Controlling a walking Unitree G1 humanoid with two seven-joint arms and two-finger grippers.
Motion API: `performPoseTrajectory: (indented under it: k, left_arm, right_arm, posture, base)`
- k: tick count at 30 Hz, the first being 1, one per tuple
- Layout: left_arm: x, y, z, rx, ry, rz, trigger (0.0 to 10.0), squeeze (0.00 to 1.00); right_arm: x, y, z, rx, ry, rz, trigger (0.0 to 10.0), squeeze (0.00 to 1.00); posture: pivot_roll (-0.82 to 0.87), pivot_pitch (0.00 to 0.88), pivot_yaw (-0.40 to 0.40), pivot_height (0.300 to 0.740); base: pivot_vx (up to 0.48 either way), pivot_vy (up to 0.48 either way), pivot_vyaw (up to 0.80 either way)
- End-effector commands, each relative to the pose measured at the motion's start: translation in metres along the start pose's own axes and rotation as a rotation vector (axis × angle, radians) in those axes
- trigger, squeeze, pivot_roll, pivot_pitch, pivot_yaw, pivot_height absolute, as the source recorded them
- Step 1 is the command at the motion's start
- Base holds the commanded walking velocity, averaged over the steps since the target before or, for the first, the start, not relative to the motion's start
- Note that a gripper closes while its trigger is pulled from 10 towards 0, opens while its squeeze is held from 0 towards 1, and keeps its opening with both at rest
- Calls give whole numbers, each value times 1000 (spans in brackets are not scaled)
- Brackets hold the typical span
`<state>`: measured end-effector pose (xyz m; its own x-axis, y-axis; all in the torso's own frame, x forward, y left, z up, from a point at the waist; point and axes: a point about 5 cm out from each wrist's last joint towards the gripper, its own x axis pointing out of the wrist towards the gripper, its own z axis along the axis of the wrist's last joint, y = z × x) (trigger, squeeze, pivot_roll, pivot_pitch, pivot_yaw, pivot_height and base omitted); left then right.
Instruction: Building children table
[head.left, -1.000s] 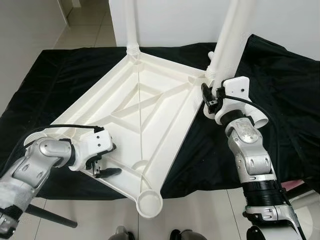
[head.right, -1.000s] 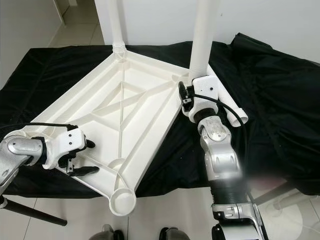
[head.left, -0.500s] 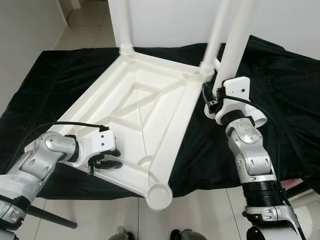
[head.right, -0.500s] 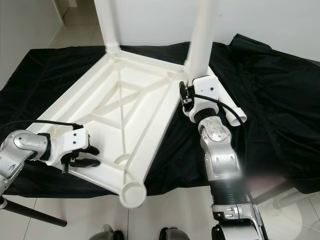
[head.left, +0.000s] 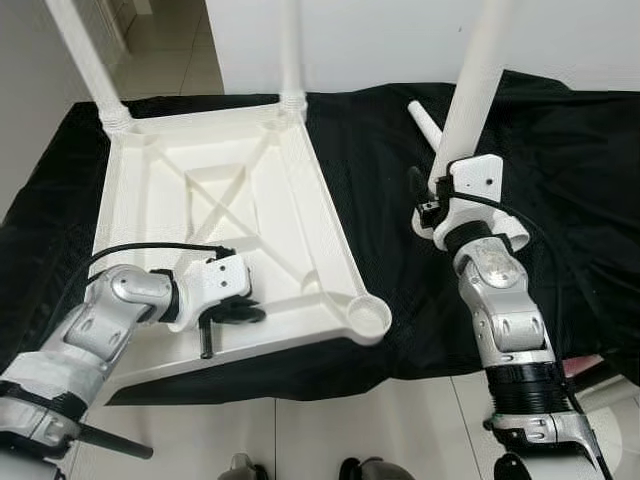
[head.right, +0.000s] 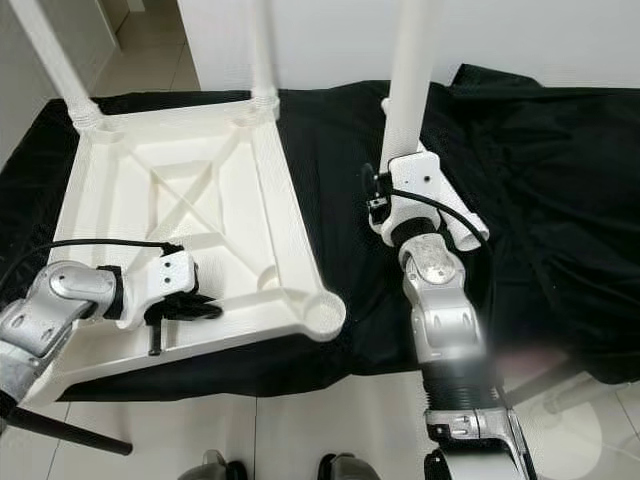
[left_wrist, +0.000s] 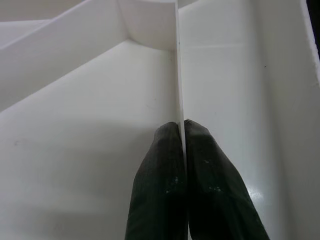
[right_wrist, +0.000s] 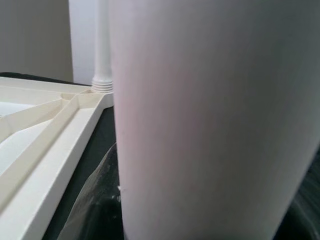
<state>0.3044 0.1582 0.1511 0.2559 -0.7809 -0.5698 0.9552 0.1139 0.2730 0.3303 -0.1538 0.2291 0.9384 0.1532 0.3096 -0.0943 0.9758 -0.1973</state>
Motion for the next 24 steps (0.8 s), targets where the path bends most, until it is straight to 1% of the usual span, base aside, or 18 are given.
performPoseTrajectory:
  k: [1, 2, 4, 5, 7, 9, 12, 13, 14, 19, 20, 21, 23, 24]
  left_arm:
    - [1, 9, 2, 0, -26, 185, 10000, 0]
    - [8, 13, 11, 19, -57, 240, 10000, 0]
    - [10, 14, 13, 16, -66, 253, 10000, 0]
    - [16, 18, 20, -2, -103, 285, 10000, 0]
    - [17, 19, 22, -3, -114, 292, 10000, 0]
    - [22, 22, 25, -51, -128, 308, 10000, 0]
    - [24, 22, 25, -65, -131, 312, 10000, 0]
    - [25, 25, 26, -81, -136, 326, 10000, 718]
    - [26, 30, 30, -107, -154, 357, 10000, 1000]
    - [26, 36, 33, -90, -154, 404, 10000, 1000]
    - [24, 37, 35, -63, -158, 411, 10000, 0]
    - [23, 39, 37, -45, -162, 417, 10000, 0]
    - [21, 40, 39, -48, -171, 418, 10000, 0]
    - [19, 38, 40, -29, -179, 396, 10000, 0]
  right_arm:
    - [0, 3, 4, 4, -17, 9, 10000, 0]
    - [0, 3, 4, 3, -15, 9, 10000, 0]
    - [0, 2, 4, 3, -15, 9, 10000, 0]
    - [0, 2, 4, 3, -15, 7, 10000, 0]
    - [0, 2, 4, 3, -15, 7, 10000, 0]
    - [1, 2, 4, 5, -14, 4, 10000, 0]
    - [1, 2, 3, 5, -13, 3, 10000, 0]
    - [1, 3, 4, 6, -14, 3, 10000, 0]
    - [1, 3, 3, 8, -13, 1, 10000, 0]
    - [1, 4, 3, 11, -13, 0, 10000, 0]
    - [1, 4, 3, 13, -14, -3, 10000, 0]
    - [1, 3, 3, 14, -14, -5, 10000, 0]
    - [1, 3, 2, 15, -14, -7, 10000, 0]
    - [1, 4, 2, 16, -14, -7, 10000, 0]
  posture:
    - [-64, 127, 27, 740]
    - [-65, 129, 26, 740]
    - [-65, 129, 26, 740]
    - [-65, 130, 27, 740]
    - [-65, 130, 27, 740]
    - [-65, 131, 29, 740]
    - [-65, 131, 29, 740]
    - [-67, 130, 32, 740]
    - [-65, 130, 31, 740]
    - [-65, 128, 34, 740]
    - [-64, 127, 35, 740]
    - [-62, 126, 36, 740]
    - [-62, 126, 36, 740]
    - [-62, 126, 36, 740]
  base:
    - [0, 0, 0]
    - [0, 0, 0]
    - [0, 0, 0]
    - [0, 0, 0]
    - [0, 0, 0]
    - [0, 0, 0]
    - [0, 0, 0]
    - [0, 0, 0]
    - [0, 0, 0]
    - [0, 0, 0]
    - [0, 0, 0]
    - [0, 0, 0]
    - [0, 0, 0]
    - [0, 0, 0]
